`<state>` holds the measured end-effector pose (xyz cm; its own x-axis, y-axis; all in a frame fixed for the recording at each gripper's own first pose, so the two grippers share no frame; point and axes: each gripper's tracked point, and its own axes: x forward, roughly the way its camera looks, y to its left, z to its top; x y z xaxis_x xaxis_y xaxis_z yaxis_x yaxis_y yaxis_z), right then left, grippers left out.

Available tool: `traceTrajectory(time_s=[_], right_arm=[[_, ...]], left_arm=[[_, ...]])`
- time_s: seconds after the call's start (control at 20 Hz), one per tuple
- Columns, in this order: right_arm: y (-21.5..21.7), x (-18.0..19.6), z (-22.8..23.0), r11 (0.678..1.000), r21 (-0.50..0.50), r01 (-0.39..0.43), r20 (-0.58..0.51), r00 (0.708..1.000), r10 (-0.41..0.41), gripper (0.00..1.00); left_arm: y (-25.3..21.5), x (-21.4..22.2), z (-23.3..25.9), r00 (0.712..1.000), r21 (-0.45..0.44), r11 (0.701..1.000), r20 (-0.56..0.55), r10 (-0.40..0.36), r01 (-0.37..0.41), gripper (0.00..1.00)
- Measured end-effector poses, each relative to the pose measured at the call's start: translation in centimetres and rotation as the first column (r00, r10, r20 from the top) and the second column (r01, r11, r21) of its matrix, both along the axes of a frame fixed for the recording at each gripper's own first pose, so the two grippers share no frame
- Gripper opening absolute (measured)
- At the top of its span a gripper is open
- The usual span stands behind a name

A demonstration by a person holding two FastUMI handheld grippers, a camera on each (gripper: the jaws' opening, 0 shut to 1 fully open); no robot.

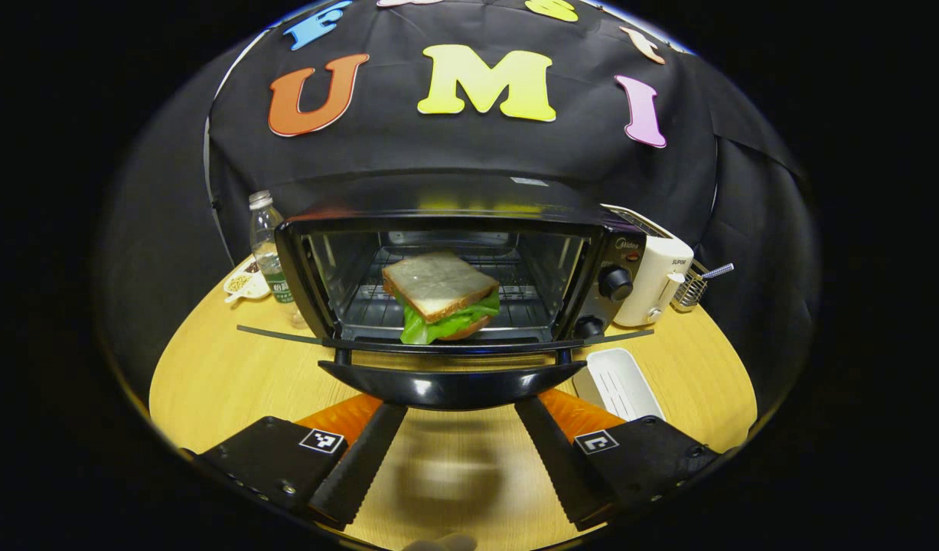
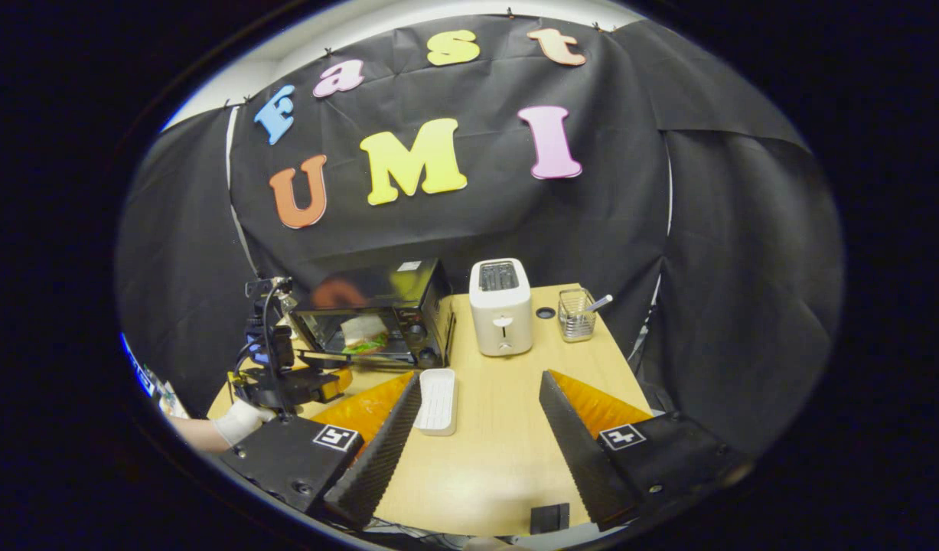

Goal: Open the electric oven with the left hand, put the food in, and close the electric oven.

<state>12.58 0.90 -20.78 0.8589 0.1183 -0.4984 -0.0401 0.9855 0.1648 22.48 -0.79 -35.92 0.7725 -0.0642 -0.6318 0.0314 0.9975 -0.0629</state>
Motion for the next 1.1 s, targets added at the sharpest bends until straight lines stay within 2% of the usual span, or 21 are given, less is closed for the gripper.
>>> traceTrajectory(time_s=[0.35,0.6,0.65,0.7,0.8,0.85,0.9,0.95,1.0,1.05,1.1], right_arm=[[-0.3,-0.1,-0.2,1.000,0.005,0.004,-0.003,1.000,-0.004,0.99],[0.4,0.3,1.1,1.000,-0.009,-0.021,0.032,0.999,0.021,0.99],[0.7,0.6,1.2,1.000,-0.015,-0.027,0.044,0.999,0.028,0.99],[1.1,0.7,1.5,0.999,-0.017,-0.032,0.056,0.998,0.033,0.91],[1.7,0.4,2.4,0.999,-0.019,-0.044,0.077,0.996,0.045,0.91],[2.0,0.5,2.9,0.999,-0.023,-0.049,0.091,0.995,0.051,0.99],[2.3,0.6,3.3,0.998,-0.027,-0.052,0.107,0.993,0.055,0.99],[2.7,0.7,3.7,0.998,-0.031,-0.057,0.122,0.991,0.060,0.91],[3.0,0.8,4.2,0.997,-0.037,-0.063,0.139,0.988,0.068,0.99],[3.3,0.9,4.5,0.997,-0.048,-0.063,0.149,0.986,0.069,0.91],[3.6,0.9,4.6,0.997,-0.054,-0.062,0.157,0.985,0.070,0.99]], left_arm=[[0.0,3.8,2.9,0.997,0.001,1.000,0.078,0.014,-0.015,0.93],[0.2,2.9,3.3,0.996,0.026,1.000,0.084,0.005,-0.007,0.93],[0.3,2.5,3.8,0.995,0.030,1.000,0.095,0.002,-0.005,0.93],[0.4,2.1,4.4,0.994,0.038,0.999,0.106,0.003,-0.007,0.93],[0.3,0.6,6.1,0.990,0.039,0.999,0.138,0.001,-0.007,0.93],[0.1,-0.1,7.5,0.986,0.035,0.999,0.166,-0.005,0.000,0.93],[0.0,-1.1,9.1,0.981,0.044,0.999,0.193,-0.012,0.004,0.93],[0.1,-2.1,10.6,0.974,0.057,0.998,0.225,-0.019,0.007,0.93],[0.4,-3.3,12.5,0.964,0.081,0.997,0.265,-0.026,0.005,0.94],[1.1,-4.5,14.2,0.953,0.112,0.994,0.300,-0.031,-0.003,0.94],[1.6,-5.7,16.0,0.942,0.135,0.991,0.332,-0.040,-0.005,0.95]])
